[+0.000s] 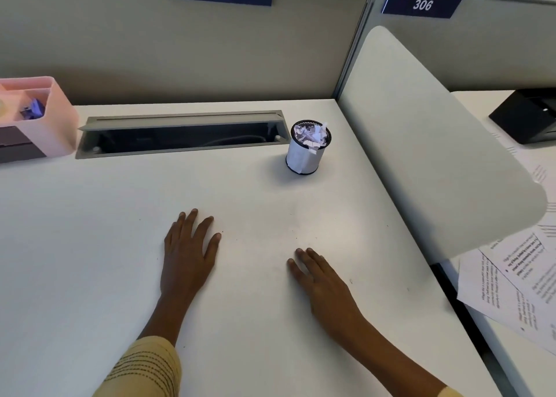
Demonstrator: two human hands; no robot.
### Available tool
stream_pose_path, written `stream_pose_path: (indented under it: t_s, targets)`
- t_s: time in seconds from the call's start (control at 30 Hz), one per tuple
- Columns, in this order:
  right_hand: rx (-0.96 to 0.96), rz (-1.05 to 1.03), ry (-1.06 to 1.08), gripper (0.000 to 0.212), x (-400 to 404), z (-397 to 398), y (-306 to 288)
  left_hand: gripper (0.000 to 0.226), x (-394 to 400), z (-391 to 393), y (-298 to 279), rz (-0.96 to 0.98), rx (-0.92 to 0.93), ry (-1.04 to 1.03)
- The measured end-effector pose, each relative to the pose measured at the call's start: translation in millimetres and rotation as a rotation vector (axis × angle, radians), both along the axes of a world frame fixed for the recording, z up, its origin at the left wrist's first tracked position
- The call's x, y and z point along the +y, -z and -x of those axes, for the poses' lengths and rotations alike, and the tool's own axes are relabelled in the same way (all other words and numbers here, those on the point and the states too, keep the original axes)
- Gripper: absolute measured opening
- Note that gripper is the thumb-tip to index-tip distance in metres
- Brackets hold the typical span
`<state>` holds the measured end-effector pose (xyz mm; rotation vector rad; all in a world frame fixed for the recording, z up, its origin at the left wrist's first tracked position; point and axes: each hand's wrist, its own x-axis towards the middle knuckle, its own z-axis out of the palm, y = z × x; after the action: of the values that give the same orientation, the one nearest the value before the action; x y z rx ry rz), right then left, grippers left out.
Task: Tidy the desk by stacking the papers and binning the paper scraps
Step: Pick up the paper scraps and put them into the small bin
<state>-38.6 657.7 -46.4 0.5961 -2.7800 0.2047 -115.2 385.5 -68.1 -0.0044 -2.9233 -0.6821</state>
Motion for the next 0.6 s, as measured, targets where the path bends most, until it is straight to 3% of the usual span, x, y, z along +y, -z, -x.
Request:
stream_pose_path:
  t_s: [0.2, 0.37, 0.43, 0.5, 0.6]
  targets:
    - [-0.055, -0.018, 0.002, 0.043, 21, -12, -3, 0.058, 1, 0, 0, 0.007, 0.008, 0.001]
    - [-0.251, -0.034, 0.039, 0.034, 23, 11, -13, 0.054, 0, 0, 1, 0.012, 0.002, -0.002]
    - [-0.394, 0.109, 0.149, 0.026, 23, 22, -20, 0.053, 0, 0, 1, 0.007, 0.003, -0.004]
    - [-0.54, 0.382, 0.317, 0.023, 30, 33, -36, 0.052, 1, 0, 0, 0.006, 0.002, -0.003]
    - [-0.609, 0.684, 0.521, 0.021, 56, 39, -61, 0.053, 2, 0, -2, 0.001, -0.002, -0.002]
